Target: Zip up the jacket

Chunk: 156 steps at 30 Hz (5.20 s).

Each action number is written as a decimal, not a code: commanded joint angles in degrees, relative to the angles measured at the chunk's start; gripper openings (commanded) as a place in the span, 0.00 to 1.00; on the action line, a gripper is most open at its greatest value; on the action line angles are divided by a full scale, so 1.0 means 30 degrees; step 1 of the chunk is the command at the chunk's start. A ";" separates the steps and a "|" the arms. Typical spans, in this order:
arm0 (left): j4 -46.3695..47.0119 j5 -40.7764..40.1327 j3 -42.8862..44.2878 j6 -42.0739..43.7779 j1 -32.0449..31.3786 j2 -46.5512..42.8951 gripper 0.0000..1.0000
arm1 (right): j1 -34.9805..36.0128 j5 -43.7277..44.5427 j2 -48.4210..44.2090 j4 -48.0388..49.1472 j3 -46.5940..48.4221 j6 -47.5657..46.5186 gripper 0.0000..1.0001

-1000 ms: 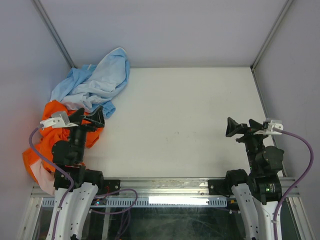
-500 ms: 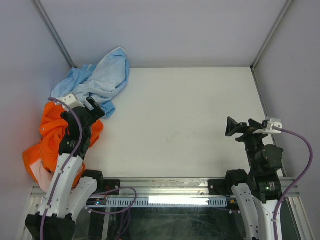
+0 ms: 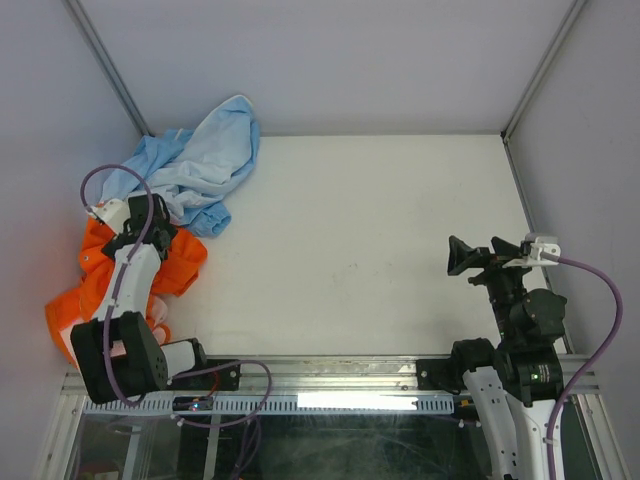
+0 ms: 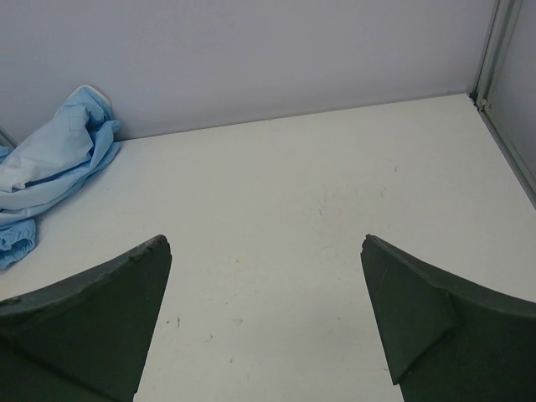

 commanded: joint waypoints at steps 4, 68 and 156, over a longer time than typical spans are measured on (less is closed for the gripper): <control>0.0927 0.5267 -0.0348 -0.2479 0.3720 0.4026 0.99 | -0.0079 -0.0878 -0.0115 0.1191 -0.0178 -0.0325 0.99; 0.4352 1.1028 0.8249 0.0876 -1.6894 0.3499 0.76 | -0.0030 -0.9768 0.6852 0.2396 0.1083 0.0579 0.99; 0.9222 1.2345 0.0827 -0.1465 -1.4605 0.6775 0.79 | 0.6350 0.2349 2.4831 0.2736 1.0330 0.1190 0.82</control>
